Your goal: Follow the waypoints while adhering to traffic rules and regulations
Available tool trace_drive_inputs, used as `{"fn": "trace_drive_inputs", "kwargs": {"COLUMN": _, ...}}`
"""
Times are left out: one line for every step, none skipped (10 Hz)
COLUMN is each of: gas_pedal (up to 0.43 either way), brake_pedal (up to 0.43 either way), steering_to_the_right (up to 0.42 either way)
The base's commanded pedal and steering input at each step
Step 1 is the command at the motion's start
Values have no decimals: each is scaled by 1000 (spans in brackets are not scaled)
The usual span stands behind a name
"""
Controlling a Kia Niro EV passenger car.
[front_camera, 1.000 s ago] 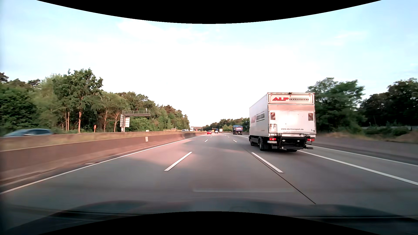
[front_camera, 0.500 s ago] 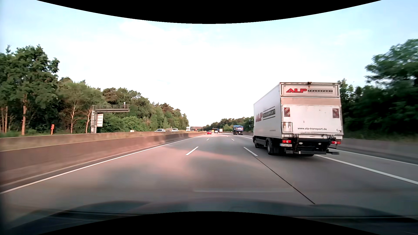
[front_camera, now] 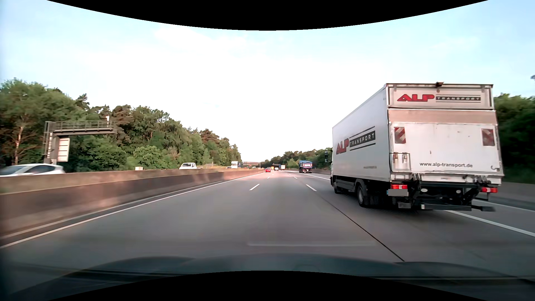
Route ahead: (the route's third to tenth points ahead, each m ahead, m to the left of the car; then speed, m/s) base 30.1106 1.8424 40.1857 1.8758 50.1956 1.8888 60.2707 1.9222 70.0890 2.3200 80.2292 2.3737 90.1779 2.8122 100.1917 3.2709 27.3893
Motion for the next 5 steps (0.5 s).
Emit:
{"fn": "trace_drive_inputs", "kwargs": {"gas_pedal": 209, "brake_pedal": 0, "steering_to_the_right": -5}}
{"fn": "trace_drive_inputs", "kwargs": {"gas_pedal": 209, "brake_pedal": 0, "steering_to_the_right": -5}}
{"fn": "trace_drive_inputs", "kwargs": {"gas_pedal": 209, "brake_pedal": 0, "steering_to_the_right": -5}}
{"fn": "trace_drive_inputs", "kwargs": {"gas_pedal": 209, "brake_pedal": 0, "steering_to_the_right": -5}}
{"fn": "trace_drive_inputs", "kwargs": {"gas_pedal": 209, "brake_pedal": 0, "steering_to_the_right": -5}}
